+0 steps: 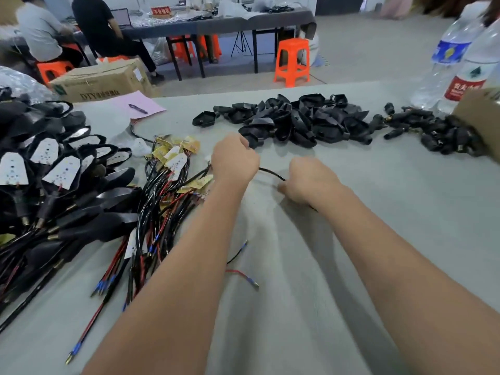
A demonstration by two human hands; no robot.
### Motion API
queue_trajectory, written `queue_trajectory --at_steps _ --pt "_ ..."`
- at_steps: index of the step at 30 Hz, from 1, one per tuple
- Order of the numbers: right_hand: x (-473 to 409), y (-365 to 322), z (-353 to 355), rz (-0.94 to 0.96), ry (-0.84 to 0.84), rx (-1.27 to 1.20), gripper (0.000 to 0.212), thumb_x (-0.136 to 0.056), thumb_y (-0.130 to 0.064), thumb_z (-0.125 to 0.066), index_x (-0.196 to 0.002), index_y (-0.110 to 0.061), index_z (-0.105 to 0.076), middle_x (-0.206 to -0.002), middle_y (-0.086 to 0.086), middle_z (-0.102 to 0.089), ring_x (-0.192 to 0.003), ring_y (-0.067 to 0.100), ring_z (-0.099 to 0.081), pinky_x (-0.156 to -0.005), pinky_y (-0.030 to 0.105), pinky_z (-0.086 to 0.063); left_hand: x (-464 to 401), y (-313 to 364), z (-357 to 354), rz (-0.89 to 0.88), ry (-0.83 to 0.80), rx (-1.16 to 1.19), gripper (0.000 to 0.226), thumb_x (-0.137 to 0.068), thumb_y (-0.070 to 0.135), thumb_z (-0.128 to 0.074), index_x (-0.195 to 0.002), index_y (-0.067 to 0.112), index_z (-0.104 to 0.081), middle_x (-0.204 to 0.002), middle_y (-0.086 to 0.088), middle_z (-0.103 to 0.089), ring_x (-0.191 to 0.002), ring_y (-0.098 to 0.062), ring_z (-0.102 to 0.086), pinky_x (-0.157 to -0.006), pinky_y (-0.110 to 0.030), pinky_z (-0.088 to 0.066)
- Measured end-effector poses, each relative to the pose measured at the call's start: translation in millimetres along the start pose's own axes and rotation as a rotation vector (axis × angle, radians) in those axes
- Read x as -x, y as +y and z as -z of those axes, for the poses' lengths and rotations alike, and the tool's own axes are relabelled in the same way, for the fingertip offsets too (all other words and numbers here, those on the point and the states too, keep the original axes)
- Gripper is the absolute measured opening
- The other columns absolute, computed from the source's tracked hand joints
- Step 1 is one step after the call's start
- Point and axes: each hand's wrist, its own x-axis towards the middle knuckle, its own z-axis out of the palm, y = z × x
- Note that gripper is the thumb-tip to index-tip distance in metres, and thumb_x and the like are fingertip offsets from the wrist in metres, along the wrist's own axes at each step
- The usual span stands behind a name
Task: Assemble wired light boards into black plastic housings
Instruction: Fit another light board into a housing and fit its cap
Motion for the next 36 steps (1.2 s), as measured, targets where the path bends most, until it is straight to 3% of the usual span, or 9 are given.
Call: queue_trajectory --at_steps 4,7,10,15,19,23,26,31,36 --pt "11 53 15 -0.122 0.000 -0.077 0.028 -0.084 -0.020 -0.063 -0.062 -0.013 -0.048 -0.064 0.005 -0.052 -0.066 0.028 -0.054 -0.049 0.027 -0.030 -15 6 -33 -0.091 -0.120 -0.334 0.036 -0.095 0.031 -0.046 -0.127 0.018 -0.056 -0.114 -0.015 -0.066 -0.114 -0.036 -0.055 -0.104 -0.047 -0.039" --pt "24 74 15 -0.177 0.031 -0.087 0.013 -0.081 -0.016 -0.068 -0.072 -0.010 -0.061 -0.071 0.008 -0.061 -0.066 0.025 -0.058 -0.050 0.028 -0.035 -24 1 -51 -0.159 -0.138 -0.645 0.050 -0.099 0.048 -0.034 -0.138 0.024 -0.052 -0.127 -0.024 -0.059 -0.126 -0.036 -0.045 -0.110 -0.049 -0.026" --pt "35 86 12 -0.201 0.060 -0.104 0.012 -0.081 -0.016 -0.068 -0.073 -0.008 -0.064 -0.072 0.009 -0.063 -0.067 0.028 -0.061 -0.050 0.028 -0.037 -30 -9 -60 -0.129 -0.134 -0.557 0.046 -0.099 0.059 -0.036 -0.126 0.029 -0.057 -0.132 -0.025 -0.052 -0.129 -0.038 -0.036 -0.106 -0.047 -0.026" --pt "45 89 7 -0.213 0.095 -0.159 0.025 -0.084 -0.021 -0.067 -0.066 -0.008 -0.056 -0.067 0.007 -0.059 -0.065 0.030 -0.060 -0.048 0.029 -0.034 -25 -2 -60 -0.077 0.082 -0.401 0.058 -0.095 0.061 -0.042 -0.113 0.008 -0.061 -0.124 -0.028 -0.053 -0.120 -0.041 -0.039 -0.104 -0.048 -0.031" --pt "44 81 -1 -0.229 0.169 -0.224 0.051 -0.089 -0.039 -0.074 -0.060 -0.015 -0.040 -0.064 0.004 -0.050 -0.061 0.029 -0.049 -0.047 0.029 -0.027 -29 4 -55 -0.007 0.125 -0.193 0.065 -0.093 0.058 -0.055 -0.130 0.006 -0.046 -0.135 -0.024 -0.044 -0.126 -0.040 -0.036 -0.099 -0.044 -0.035" --pt "29 59 -9 -0.200 0.267 -0.226 0.030 -0.092 -0.040 -0.070 -0.085 -0.016 -0.053 -0.092 0.006 -0.056 -0.082 0.032 -0.056 -0.060 0.032 -0.037 -38 2 -59 -0.064 -0.041 -0.212 0.066 -0.095 0.058 -0.053 -0.149 0.023 -0.039 -0.145 -0.021 -0.041 -0.134 -0.041 -0.032 -0.109 -0.046 -0.030" --pt "16 43 -12 -0.166 0.378 -0.214 0.028 -0.096 -0.033 -0.066 -0.114 -0.014 -0.057 -0.115 0.009 -0.053 -0.091 0.032 -0.058 -0.072 0.035 -0.039 -38 -1 -62 -0.109 -0.081 -0.247 0.052 -0.096 0.055 -0.055 -0.140 0.026 -0.055 -0.143 -0.017 -0.046 -0.133 -0.038 -0.038 -0.108 -0.043 -0.034" --pt "-4 26 -12 -0.110 0.361 -0.140 0.028 -0.095 -0.027 -0.065 -0.118 -0.013 -0.056 -0.124 0.014 -0.054 -0.112 0.033 -0.055 -0.076 0.035 -0.037 -31 -3 -59 -0.192 -0.054 -0.281 0.024 -0.094 0.040 -0.063 -0.106 0.019 -0.065 -0.123 -0.012 -0.058 -0.117 -0.035 -0.053 -0.095 -0.040 -0.045" --pt "-6 19 -12 -0.097 0.295 -0.167 0.028 -0.094 -0.023 -0.064 -0.118 -0.013 -0.055 -0.126 0.014 -0.052 -0.119 0.033 -0.050 -0.076 0.033 -0.035 -18 0 -55 -0.149 -0.009 -0.227 0.068 -0.096 0.064 -0.044 -0.084 0.001 -0.069 -0.093 -0.023 -0.069 -0.102 -0.036 -0.060 -0.096 -0.047 -0.048"
